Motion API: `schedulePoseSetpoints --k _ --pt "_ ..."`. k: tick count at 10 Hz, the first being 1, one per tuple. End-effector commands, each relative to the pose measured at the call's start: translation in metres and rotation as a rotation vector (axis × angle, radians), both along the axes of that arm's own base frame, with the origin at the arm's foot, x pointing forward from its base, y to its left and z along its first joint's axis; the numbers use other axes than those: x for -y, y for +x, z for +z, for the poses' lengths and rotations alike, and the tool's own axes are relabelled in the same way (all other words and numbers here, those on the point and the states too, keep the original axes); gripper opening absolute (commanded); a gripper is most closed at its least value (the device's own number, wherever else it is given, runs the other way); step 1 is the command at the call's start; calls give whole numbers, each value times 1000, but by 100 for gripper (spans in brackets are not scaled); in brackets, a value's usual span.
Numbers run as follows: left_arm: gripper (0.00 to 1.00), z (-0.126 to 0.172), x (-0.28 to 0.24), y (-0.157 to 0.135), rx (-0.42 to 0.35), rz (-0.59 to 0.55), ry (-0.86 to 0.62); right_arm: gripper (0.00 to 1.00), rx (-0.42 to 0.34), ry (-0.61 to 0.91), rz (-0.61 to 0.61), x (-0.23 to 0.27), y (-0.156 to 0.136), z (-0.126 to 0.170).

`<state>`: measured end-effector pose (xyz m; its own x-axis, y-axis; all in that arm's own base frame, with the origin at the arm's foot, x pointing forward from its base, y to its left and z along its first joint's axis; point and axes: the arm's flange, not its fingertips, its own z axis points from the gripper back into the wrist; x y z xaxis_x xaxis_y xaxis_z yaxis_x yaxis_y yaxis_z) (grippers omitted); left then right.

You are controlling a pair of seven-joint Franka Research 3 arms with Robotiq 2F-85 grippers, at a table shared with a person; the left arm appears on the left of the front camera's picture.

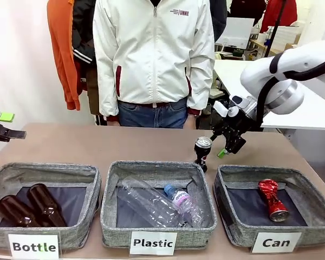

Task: Sort the can waste into the basket.
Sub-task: Pick up the can waste from the table and place it in the right Fabric basket.

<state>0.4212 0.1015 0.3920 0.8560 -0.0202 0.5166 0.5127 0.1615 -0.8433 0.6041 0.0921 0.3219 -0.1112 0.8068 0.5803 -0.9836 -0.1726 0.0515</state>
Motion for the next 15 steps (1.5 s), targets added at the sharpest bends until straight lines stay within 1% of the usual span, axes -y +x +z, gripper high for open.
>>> schedulePoseSetpoints --k 1,2,3,5,6,8,11,13,14,15 --pt "100 3 1 -2 2 -5 11 100 -62 -27 40 -9 15 -4" --pt "100 3 1 -2 2 -5 11 100 -77 -14 70 -13 15 -11" --pt "100 3 1 -2 2 -5 11 100 -98 -8 72 -18 15 -18" --pt "100 3 1 -2 2 -5 11 100 -110 29 84 -24 11 -27" --pt "100 3 1 -2 2 -5 11 100 -130 49 114 -27 9 -32" --pt "100 3 1 -2 2 -5 11 100 -156 79 126 -34 9 -41" --pt "100 3 1 -2 2 -5 11 100 -169 178 135 -37 7 -44" --pt "100 3 1 -2 2 -5 11 100 -196 262 165 -37 5 -45" --pt "100 3 1 -2 2 -5 11 100 -217 293 174 -37 5 -45" --pt "100 3 1 -2 2 -5 11 100 -214 299 179 -37 6 -46"
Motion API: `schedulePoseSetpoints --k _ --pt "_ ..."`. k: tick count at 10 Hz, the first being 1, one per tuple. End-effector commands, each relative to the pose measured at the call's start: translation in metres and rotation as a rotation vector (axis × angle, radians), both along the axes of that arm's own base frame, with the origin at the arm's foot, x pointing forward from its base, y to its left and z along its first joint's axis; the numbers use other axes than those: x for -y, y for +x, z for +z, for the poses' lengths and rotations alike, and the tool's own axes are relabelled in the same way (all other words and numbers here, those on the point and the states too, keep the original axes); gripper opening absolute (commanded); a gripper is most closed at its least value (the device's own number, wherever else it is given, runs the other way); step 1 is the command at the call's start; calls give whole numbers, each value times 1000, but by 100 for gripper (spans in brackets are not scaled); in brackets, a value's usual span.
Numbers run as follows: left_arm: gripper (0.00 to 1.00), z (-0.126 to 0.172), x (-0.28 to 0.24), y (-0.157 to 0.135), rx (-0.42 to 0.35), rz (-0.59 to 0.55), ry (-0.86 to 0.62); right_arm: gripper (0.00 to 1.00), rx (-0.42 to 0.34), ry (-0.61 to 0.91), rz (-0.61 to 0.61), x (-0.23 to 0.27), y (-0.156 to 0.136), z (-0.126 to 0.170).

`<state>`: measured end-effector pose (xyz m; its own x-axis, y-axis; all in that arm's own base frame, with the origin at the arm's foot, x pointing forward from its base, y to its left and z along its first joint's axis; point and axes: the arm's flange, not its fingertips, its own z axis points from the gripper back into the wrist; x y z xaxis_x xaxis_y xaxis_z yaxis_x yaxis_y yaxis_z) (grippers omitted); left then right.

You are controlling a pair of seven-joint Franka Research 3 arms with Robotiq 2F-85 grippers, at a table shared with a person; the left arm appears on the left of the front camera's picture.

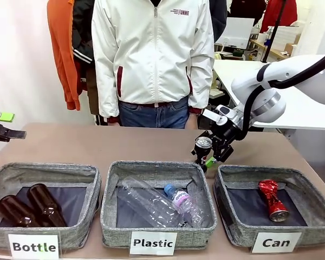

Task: Sort the can waste into the basket.
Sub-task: Pick up the can waste from the table and place it in the right Fabric basket.

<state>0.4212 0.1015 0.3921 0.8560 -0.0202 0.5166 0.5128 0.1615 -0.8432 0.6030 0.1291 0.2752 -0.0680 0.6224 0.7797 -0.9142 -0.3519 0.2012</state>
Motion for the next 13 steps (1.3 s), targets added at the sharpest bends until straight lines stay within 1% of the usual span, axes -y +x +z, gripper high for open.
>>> schedulePoseSetpoints --k 1,4,7,8,10,11,12,13 --pt "100 3 1 -2 1 -5 11 100 3 60 17 0 8 1" --pt "100 3 1 -2 1 -5 11 100 -18 86 10 -1 8 1" --pt "100 3 1 -2 1 -5 11 11 -28 96 24 -2 8 2" --pt "100 3 1 -2 1 -5 11 0 -31 97 26 -1 8 1" --pt "100 3 1 -2 1 -5 11 0 -35 95 23 -1 9 1" --pt "100 3 1 -2 1 -5 11 4 -37 94 24 -1 9 1" --pt "100 3 1 -2 1 -5 11 0 -32 91 19 -1 8 2" --pt "100 3 1 -2 1 -5 11 0 -26 84 12 0 8 3"
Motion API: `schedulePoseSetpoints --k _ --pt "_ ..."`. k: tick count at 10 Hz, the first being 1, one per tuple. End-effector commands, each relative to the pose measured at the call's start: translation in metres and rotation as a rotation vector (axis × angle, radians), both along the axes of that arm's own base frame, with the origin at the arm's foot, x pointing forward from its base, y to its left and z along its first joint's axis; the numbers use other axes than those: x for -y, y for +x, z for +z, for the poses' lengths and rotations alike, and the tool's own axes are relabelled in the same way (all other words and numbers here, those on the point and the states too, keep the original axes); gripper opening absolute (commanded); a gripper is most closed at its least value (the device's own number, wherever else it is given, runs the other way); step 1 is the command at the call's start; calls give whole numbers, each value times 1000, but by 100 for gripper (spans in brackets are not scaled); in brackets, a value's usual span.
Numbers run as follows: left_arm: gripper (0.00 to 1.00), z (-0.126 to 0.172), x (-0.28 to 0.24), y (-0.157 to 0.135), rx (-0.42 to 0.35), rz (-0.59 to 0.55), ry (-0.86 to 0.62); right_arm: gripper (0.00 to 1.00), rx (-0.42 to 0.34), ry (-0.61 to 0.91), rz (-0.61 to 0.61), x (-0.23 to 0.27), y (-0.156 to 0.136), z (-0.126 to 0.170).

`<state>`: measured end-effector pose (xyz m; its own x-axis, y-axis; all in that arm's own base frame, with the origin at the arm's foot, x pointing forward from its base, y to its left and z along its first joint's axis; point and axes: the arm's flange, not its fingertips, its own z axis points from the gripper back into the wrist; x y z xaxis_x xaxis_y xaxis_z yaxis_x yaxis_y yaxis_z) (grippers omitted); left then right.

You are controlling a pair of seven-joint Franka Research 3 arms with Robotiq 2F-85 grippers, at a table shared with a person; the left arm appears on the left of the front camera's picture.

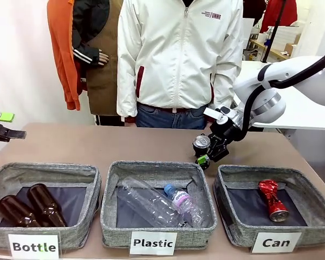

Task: Sort the can waste into the basket.
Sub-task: Pick up the can waste from the table and place it in the right Fabric basket.

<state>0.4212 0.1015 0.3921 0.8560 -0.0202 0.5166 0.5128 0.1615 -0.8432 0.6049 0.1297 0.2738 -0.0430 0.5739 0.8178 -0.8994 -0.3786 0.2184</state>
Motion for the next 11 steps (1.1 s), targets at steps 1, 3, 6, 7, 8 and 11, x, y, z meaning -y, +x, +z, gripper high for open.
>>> schedulePoseSetpoints --k 1,3,6,7,8,11 --pt "100 3 1 -2 1 -5 11 0 25 22 -12 2 7 7" --pt "100 3 1 -2 1 -5 11 0 59 13 -41 11 1 25" --pt "100 3 1 -2 1 -5 11 0 152 -88 -193 42 -40 128" --pt "100 3 1 -2 1 -5 11 0 174 -138 -204 51 -65 157" --pt "100 3 1 -2 1 -5 11 0 120 -245 -252 55 -97 181" --pt "100 3 1 -2 1 -5 11 0 173 -658 -378 43 -191 201"
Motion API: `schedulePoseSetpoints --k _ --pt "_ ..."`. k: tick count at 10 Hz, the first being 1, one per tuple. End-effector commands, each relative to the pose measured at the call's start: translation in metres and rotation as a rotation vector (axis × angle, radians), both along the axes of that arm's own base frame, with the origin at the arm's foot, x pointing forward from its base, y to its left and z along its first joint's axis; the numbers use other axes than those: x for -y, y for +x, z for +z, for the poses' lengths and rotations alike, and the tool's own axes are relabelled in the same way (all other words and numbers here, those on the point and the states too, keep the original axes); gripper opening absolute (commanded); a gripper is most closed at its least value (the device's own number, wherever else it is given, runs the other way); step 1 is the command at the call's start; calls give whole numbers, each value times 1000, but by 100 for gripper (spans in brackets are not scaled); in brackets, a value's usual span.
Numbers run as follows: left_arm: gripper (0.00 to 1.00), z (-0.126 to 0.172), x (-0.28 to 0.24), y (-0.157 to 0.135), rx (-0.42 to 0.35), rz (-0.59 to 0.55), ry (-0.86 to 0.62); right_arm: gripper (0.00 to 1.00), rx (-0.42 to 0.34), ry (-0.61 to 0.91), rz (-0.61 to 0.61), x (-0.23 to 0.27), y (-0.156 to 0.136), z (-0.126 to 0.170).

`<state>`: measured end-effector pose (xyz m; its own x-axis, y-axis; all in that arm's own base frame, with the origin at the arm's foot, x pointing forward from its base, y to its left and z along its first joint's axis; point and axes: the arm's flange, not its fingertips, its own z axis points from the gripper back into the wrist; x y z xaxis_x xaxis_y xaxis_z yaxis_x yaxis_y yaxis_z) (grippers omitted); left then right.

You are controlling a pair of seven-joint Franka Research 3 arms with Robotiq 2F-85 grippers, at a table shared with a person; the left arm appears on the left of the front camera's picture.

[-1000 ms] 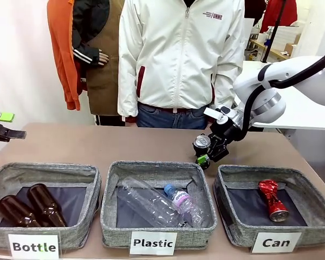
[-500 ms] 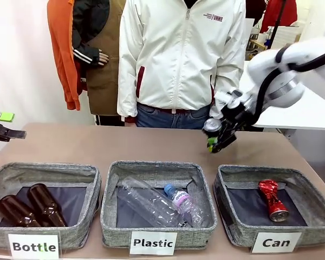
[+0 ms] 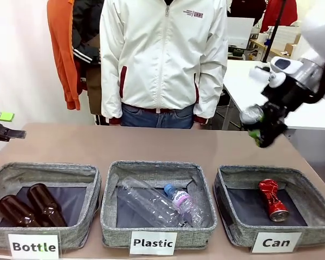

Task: Sort the can waste into the basket.
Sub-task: Pick up the can waste from the table and place it in the right Fabric basket.

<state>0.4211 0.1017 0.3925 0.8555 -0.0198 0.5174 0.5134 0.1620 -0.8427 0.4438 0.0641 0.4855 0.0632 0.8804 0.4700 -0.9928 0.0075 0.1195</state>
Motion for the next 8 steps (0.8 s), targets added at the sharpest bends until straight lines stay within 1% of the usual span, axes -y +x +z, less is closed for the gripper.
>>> schedulePoseSetpoints --k 1,2,3,4,5,7,8 --pt "100 2 1 -2 1 -5 11 0 -36 -318 -159 -32 -56 -16" --pt "100 2 1 -2 1 -5 11 0 -59 -413 -228 -36 -68 -23" --pt "100 2 1 -2 1 -5 11 0 -94 -512 -281 -38 -74 -29" --pt "100 2 1 -2 1 -5 11 0 -123 -604 -349 -37 -73 -34" --pt "100 2 1 -2 1 -5 11 0 -118 -642 -348 -36 -72 -35" --pt "100 2 1 -2 1 -5 11 0 -100 -641 -343 -32 -68 -33" --pt "100 2 1 -2 1 -5 11 0 -93 -655 -320 -31 -67 -33"
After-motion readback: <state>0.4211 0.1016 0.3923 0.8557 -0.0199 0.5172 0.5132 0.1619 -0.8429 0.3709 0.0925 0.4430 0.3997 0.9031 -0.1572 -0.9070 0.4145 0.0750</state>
